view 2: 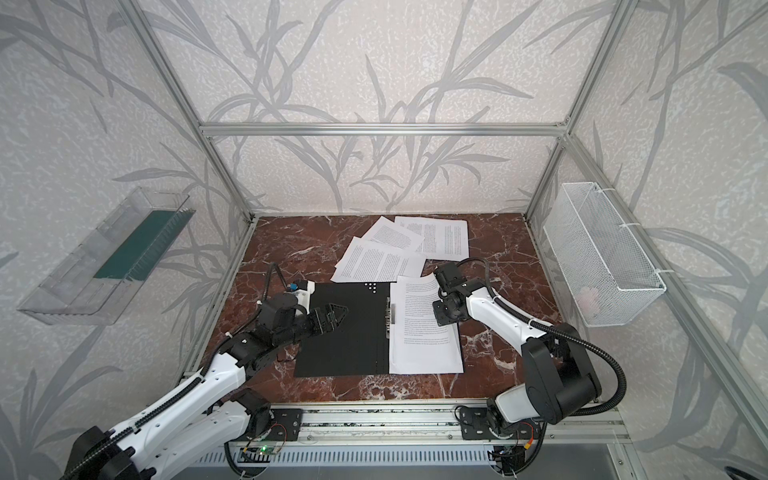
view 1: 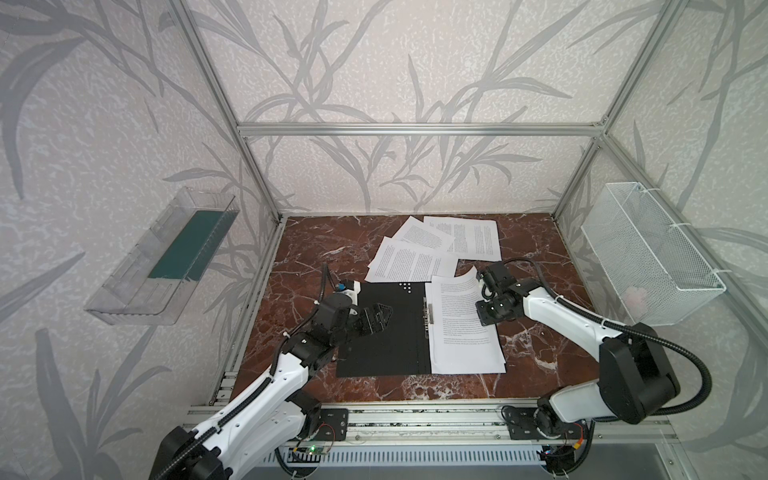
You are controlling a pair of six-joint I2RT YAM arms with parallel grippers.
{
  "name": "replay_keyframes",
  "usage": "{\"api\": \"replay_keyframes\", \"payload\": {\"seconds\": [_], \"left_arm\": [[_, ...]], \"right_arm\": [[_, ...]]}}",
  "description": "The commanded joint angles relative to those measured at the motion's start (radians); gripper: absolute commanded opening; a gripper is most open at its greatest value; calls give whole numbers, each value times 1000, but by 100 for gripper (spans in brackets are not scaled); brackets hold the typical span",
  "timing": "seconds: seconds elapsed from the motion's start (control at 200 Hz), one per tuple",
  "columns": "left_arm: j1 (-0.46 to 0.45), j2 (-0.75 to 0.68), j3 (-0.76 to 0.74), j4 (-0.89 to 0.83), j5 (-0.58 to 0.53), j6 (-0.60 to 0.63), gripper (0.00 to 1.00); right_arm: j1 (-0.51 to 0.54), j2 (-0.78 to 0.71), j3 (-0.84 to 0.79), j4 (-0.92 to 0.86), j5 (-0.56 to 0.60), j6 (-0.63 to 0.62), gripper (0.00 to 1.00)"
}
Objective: Put the files into the folder
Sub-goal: 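Hold the sheet edge beside the folder clip with the right gripper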
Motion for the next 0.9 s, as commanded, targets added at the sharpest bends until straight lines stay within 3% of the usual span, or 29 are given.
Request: {"api": "replay_keyframes", "payload": {"seconds": [0.0, 0.895], "left_arm": [[-2, 10, -10, 27, 8, 4, 99], [-2, 34, -13, 46, 12, 4, 99]], "right_arm": [[12, -8, 15, -17, -8, -17, 0], [57, -27, -12, -24, -4, -5, 0]]}}
